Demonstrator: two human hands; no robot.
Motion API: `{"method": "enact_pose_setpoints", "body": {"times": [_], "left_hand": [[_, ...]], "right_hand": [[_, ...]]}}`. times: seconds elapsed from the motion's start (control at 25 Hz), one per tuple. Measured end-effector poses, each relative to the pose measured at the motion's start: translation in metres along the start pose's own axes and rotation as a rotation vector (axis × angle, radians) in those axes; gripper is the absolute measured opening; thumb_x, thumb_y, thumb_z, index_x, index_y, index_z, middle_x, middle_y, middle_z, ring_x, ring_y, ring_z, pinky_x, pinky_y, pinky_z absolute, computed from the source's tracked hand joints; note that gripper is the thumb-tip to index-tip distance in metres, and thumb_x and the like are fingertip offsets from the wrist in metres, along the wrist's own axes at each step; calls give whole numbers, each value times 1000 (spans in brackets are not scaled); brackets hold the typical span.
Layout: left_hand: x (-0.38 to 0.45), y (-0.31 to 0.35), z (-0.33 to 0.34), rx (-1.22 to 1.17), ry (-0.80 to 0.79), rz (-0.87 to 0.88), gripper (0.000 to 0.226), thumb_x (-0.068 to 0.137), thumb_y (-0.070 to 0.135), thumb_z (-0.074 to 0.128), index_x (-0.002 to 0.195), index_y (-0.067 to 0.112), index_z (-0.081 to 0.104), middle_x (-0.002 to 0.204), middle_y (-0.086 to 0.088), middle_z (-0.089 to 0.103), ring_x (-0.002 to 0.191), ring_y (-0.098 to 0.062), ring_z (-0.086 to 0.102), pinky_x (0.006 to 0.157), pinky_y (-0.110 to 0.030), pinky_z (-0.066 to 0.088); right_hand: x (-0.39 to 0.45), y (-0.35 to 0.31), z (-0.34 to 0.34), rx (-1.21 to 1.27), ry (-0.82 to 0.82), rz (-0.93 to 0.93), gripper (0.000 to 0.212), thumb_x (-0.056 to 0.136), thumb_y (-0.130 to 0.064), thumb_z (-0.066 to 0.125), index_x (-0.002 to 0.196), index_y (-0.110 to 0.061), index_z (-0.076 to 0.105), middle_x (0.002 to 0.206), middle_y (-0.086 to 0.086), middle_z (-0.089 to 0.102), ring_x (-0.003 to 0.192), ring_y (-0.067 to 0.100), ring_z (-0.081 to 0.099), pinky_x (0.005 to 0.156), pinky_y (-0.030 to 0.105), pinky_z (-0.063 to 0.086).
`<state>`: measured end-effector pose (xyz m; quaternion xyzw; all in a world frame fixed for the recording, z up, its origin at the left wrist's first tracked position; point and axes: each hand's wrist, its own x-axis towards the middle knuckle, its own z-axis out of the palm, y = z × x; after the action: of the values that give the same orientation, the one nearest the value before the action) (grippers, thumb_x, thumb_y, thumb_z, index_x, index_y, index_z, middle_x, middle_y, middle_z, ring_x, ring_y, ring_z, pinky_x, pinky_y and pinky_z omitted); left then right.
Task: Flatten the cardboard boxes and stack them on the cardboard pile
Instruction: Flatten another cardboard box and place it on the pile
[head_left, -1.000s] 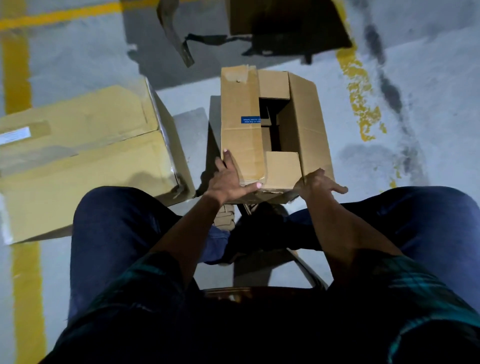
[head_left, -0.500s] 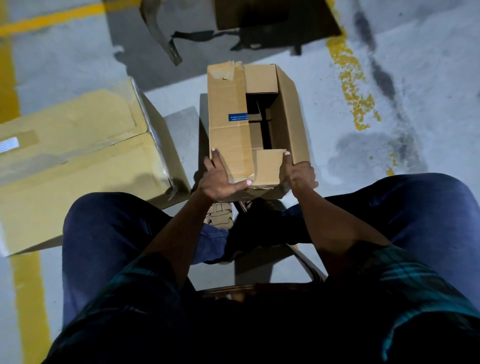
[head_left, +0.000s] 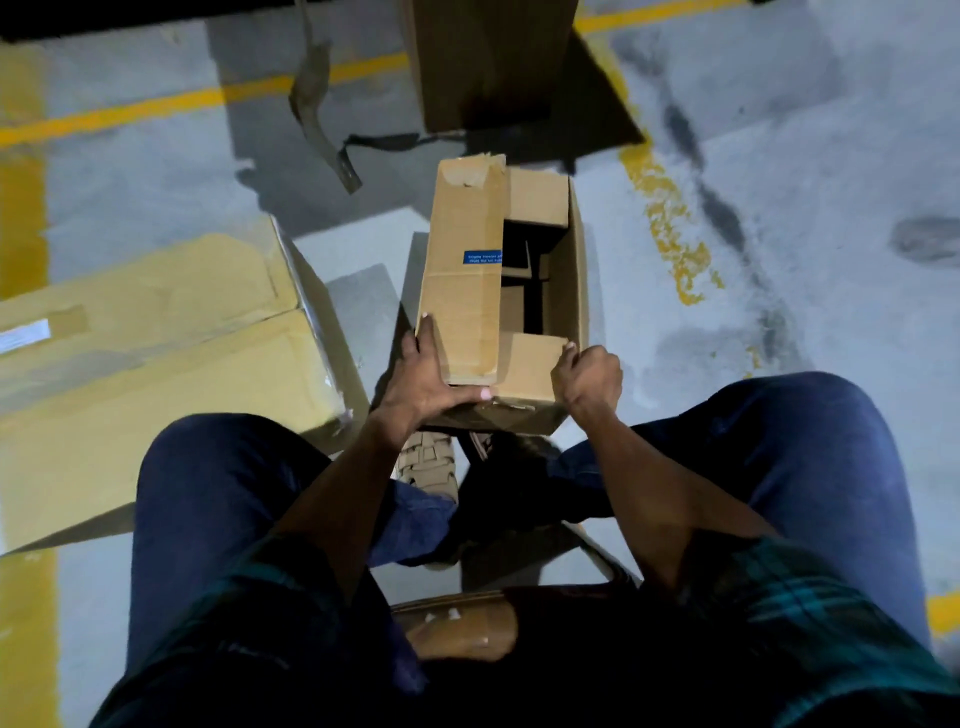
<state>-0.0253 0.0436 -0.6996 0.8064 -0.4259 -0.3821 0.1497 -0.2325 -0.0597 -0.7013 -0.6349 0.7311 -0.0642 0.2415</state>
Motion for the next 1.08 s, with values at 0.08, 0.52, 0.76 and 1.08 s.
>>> {"method": "enact_pose_setpoints", "body": {"times": [0.08,0.52,0.76,1.08], "left_hand": [[-8,13,-13,-38,65,43,154,35,87,74,154,31,-5,160,-9,13,141,-37,31,112,-59,33],[-42,7,-23,100,278,104,56,82,-10,51,136,3,42,130,-21,54,117,-37,55,101,-45,48],[-11,-18,-20,-170,321,-20,61,86,-11,48,143,11,45,126,-14,60,107,-32,60,94,-39,53],[25,25,-19,-790,342,-323,21,101,33,52,110,13,53,97,3,62,93,-13,62,79,-25,48]], "right_hand": [[-8,-6,-16,36,43,-14,46,102,-34,44,81,3,63,90,26,67,84,42,65,64,32,39],[-46,-11,0,91,-173,20,31,96,-27,54,96,0,71,92,16,70,85,32,67,69,34,54],[-4,-14,14,303,-186,199,64,93,-48,59,132,-3,37,125,20,57,122,43,50,100,52,43],[66,-49,33,-26,-166,143,81,95,-50,49,154,-6,16,163,22,14,146,55,6,114,69,9]]}}
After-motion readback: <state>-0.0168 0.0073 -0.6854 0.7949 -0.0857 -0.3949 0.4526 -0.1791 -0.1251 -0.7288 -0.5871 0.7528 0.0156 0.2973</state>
